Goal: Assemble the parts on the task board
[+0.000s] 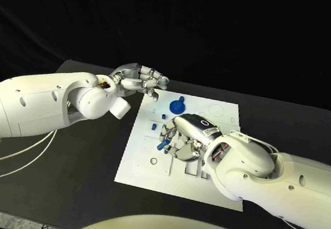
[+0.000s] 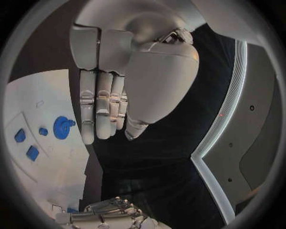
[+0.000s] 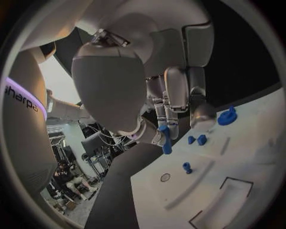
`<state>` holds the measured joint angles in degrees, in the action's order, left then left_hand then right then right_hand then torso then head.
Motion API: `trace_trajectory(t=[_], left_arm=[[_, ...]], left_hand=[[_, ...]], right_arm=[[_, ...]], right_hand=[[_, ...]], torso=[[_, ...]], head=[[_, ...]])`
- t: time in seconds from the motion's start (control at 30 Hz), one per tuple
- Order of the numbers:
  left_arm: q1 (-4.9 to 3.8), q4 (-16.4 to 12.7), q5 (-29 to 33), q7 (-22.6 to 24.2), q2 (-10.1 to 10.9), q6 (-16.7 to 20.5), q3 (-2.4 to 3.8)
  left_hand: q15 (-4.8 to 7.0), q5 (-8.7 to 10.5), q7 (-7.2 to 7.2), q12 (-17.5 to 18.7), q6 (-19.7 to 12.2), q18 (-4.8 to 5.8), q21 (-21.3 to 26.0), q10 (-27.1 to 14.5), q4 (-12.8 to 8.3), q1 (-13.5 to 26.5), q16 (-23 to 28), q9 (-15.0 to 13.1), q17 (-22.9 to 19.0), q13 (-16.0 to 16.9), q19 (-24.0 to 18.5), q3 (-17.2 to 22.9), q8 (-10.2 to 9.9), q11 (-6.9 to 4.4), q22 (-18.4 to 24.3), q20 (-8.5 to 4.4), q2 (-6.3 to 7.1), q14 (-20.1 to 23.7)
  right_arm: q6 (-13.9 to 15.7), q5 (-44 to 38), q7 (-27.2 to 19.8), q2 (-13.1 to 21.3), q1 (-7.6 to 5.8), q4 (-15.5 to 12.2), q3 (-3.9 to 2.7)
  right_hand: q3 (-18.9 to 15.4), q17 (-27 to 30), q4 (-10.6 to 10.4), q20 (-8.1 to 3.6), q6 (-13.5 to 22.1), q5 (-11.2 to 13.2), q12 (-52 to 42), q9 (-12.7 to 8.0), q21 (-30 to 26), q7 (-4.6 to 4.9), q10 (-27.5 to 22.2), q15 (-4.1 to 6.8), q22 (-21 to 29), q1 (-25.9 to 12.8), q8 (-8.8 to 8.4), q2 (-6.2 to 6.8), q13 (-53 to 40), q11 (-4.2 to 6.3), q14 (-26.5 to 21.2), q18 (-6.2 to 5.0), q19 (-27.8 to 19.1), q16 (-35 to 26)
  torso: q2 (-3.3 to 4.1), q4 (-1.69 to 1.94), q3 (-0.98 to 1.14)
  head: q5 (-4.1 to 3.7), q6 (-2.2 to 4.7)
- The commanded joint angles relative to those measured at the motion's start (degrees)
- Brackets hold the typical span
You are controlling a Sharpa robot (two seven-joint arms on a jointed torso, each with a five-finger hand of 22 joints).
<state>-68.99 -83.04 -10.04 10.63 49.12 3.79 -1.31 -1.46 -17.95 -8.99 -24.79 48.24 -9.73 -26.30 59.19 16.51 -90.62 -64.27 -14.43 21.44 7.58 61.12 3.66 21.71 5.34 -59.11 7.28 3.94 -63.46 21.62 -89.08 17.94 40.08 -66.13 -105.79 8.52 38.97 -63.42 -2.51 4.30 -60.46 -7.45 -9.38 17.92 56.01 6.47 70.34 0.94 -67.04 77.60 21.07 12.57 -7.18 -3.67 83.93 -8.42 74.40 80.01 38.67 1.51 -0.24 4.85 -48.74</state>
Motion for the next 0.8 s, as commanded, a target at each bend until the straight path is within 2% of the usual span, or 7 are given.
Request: trace_trajectory(t=[0.03, 0.2, 0.53, 0.8], left_arm=[[-0.04, 0.0, 0.5, 0.5, -0.3, -0.6, 0.03], [-0.04, 0.0, 0.5, 0.5, -0.4, -0.7, 0.02], [-0.04, 0.0, 0.5, 0.5, -0.5, -0.9, 0.02], [-0.04, 0.1, 0.5, 0.4, -0.7, -1.0, 0.02]], left_hand=[[0.16, 0.32, -0.07, 0.4, 0.3, -0.57, 0.2, 0.3, 0.1, 0.5, 0.2, 0.1, -0.1, -0.1, 0.4, 0.3, 0.3, -0.11, 0.0, 0.09, 0.20, 0.1], [0.16, 0.32, -0.07, 0.3, 0.3, -0.57, 0.2, 0.3, 0.1, 0.6, 0.2, 0.1, -0.1, -0.1, 0.4, 0.3, 0.3, -0.11, 0.1, 0.09, 0.21, 0.1], [0.16, 0.32, -0.07, 0.3, 0.3, -0.57, 0.2, 0.3, 0.1, 0.6, 0.2, 0.1, -0.1, -0.1, 0.4, 0.3, 0.3, -0.11, 0.1, 0.09, 0.21, 0.1], [0.16, 0.32, -0.07, 0.3, 0.3, -0.57, 0.3, 0.4, 0.1, 0.7, 0.2, 0.1, -0.1, -0.1, 0.4, 0.4, 0.4, -0.11, 0.1, 0.09, 0.23, 0.1]], right_arm=[[-0.7, -0.3, -2.0, -1.2, 0.75, 0.7, 0.03], [-2.4, -0.4, -2.7, -2.9, 1.55, 2.1, 0.17], [-5.2, -1.8, -2.5, -4.8, 2.95, 4.9, 0.57], [-6.1, -3.0, -2.1, -5.5, 3.34, 6.1, 0.70]], right_hand=[[0.1, 0.0, 0.3, 0.08, 0.1, -0.2, 0.3, 3.0, -0.3, 0.28, 1.1, 0.31, 0.1, -0.2, 0.17, -0.44, -0.2, 0.60, 1.4, 0.89, -0.2, -0.1], [0.1, 0.1, 0.4, 0.10, 0.3, -0.4, 0.4, 3.1, -0.3, 0.31, 1.0, 0.28, 0.0, -0.3, 0.17, -0.35, -0.2, 0.55, 1.4, 0.88, -0.2, -0.2], [0.1, 0.6, 0.5, 0.16, 0.6, -0.6, 0.8, 3.3, -0.6, 0.39, 0.9, 0.19, 0.2, -0.7, 0.11, -0.29, -0.3, 0.44, 1.2, 0.83, -0.4, -0.3], [0.1, 0.4, 0.5, 0.17, 0.7, -0.7, 0.8, 3.3, -0.6, 0.40, 0.8, 0.17, 0.1, -0.8, 0.10, -0.28, -0.3, 0.43, 1.3, 0.83, -0.4, -0.3]], torso=[[0.05, -0.01, -0.10], [0.01, -0.07, -0.11], [0.03, -0.04, 0.09], [0.08, -0.06, 0.01]], head=[[0.68, -0.13], [1.01, -0.32], [1.57, -0.70], [1.51, -0.91]])
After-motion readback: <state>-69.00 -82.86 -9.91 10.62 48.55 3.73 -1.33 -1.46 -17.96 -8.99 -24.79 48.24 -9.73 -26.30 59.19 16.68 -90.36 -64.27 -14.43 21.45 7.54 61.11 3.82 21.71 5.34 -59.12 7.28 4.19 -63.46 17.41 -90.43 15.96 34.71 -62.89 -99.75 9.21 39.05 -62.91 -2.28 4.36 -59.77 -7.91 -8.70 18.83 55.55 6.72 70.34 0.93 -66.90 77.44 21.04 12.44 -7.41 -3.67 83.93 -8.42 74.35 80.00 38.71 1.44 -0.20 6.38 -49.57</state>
